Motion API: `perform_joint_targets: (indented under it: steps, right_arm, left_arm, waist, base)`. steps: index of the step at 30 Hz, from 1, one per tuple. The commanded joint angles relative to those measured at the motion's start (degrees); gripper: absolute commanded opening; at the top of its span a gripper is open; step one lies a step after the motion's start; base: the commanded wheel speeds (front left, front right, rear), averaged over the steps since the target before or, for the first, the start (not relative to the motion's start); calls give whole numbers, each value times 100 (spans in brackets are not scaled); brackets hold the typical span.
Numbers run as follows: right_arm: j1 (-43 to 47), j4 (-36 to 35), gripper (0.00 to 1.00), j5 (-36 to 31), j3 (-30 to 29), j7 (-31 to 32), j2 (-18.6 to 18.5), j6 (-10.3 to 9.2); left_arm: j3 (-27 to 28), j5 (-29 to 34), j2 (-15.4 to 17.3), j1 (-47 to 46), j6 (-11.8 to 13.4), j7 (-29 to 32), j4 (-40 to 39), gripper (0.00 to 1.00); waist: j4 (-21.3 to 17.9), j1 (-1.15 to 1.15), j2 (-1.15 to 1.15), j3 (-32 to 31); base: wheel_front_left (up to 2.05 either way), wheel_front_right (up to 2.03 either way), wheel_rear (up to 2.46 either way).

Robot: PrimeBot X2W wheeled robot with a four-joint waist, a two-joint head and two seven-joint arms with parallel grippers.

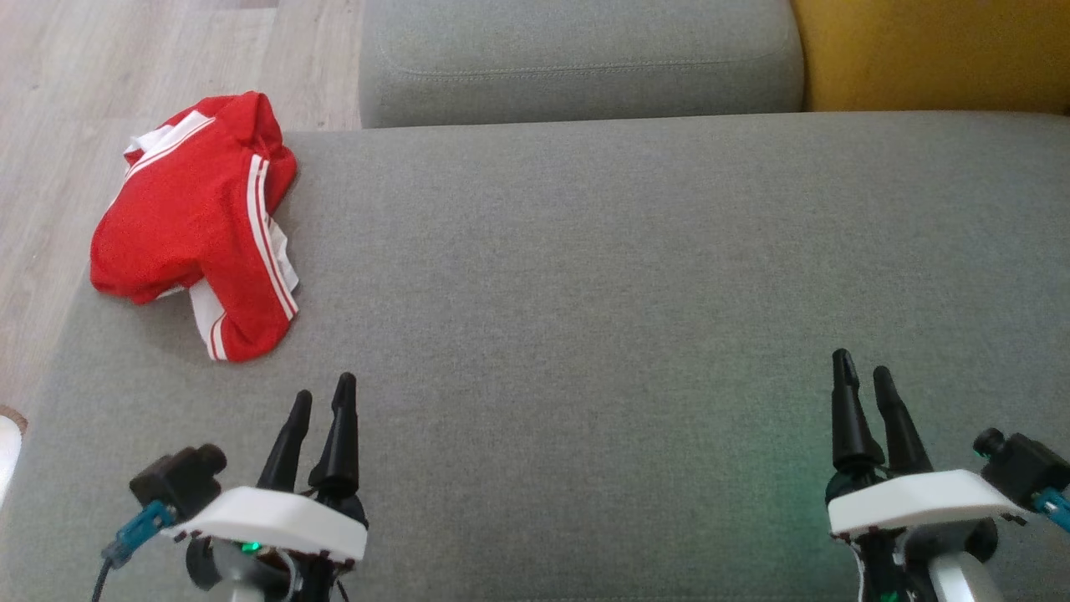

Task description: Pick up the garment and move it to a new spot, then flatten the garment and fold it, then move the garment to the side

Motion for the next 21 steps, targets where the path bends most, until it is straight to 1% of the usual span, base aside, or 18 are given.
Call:
perform_joint_targets:
  steps: [1, 21]
  right_arm:
    - [-104, -174, 100, -254, 116, -111, -38, 29]
    - [-118, -214, 100, -1667, 303, -432, -45, 35]
  left_arm:
    - [87, 248, 73, -176, 5, -86, -244, 100]
    - [-21, 1636, 91, -135, 33, -410, -260, 100]
  waist:
    - [0, 0, 0, -8]
    - [31, 0, 0, -30]
  base:
    - [0, 0, 0]
    - [0, 0, 0]
